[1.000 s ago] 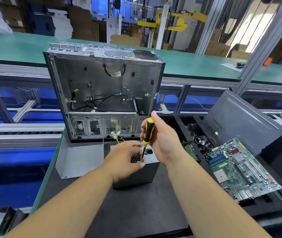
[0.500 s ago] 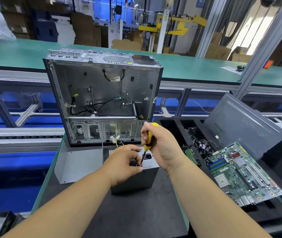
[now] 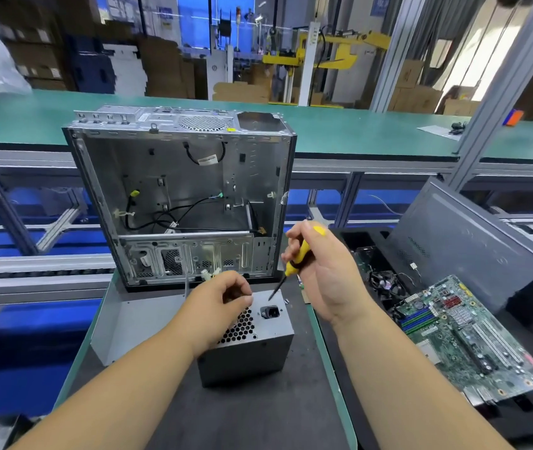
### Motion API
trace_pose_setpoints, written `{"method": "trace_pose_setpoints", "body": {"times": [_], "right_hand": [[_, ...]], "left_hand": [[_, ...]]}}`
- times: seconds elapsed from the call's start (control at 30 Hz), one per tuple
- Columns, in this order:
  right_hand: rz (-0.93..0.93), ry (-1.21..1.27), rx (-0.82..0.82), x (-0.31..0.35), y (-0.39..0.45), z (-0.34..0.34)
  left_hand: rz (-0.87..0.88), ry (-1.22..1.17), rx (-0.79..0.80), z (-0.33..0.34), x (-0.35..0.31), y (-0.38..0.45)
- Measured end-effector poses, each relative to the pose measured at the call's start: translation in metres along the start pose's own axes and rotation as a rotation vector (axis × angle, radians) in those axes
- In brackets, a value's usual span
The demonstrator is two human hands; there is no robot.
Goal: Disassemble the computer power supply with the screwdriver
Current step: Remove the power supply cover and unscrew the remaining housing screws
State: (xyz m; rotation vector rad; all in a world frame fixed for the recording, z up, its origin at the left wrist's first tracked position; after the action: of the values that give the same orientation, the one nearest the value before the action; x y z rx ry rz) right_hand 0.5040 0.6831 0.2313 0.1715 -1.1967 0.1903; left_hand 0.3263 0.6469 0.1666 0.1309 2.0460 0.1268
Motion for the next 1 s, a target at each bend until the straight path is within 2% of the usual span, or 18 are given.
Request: {"method": "trace_pose_setpoints", "body": {"times": [0.23, 0.37, 0.5, 0.63, 0.8, 1.0], "right_hand": [[-0.005, -0.433, 0.008, 0.007, 0.000, -0.017], [0.003, -0.492, 0.053, 0.007, 0.007, -0.029], [-0.012, -0.573, 0.063, 0.006, 0.017, -0.042], [-0.046, -0.831, 0.050, 0.004, 0.030, -0.057], [-0.057, -1.166, 0.148, -0.001, 0.045, -0.063], [-0.020, -1.353, 0.222, -0.015, 0.064, -0.066]], "left_hand": [[-0.045, -0.400, -0.036, 0.018, -0.038, 0.018], [-0.023, -0.533, -0.019, 0.031, -0.056, 0.031], [-0.017, -0.464, -0.045, 0.041, -0.059, 0.041], [-0.035, -0.381, -0.066, 0.050, -0.055, 0.048], [-0.036, -0.054, -0.042, 0.057, -0.045, 0.048], [-0.110, -0.009, -0.008, 0.063, -0.034, 0.046]]}}
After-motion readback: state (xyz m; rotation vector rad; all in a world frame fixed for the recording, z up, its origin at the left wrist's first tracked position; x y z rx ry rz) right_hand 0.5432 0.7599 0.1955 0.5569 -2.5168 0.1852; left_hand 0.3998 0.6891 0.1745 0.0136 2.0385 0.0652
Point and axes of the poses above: each hand's wrist, its own y-axis towards the middle knuckle, its own z-axis out of the palm, x = y × z, the point moved 3 cm from there along y, towards the middle knuckle, and after that the axes turned 6 degrees about z, right-handed, at the moved point
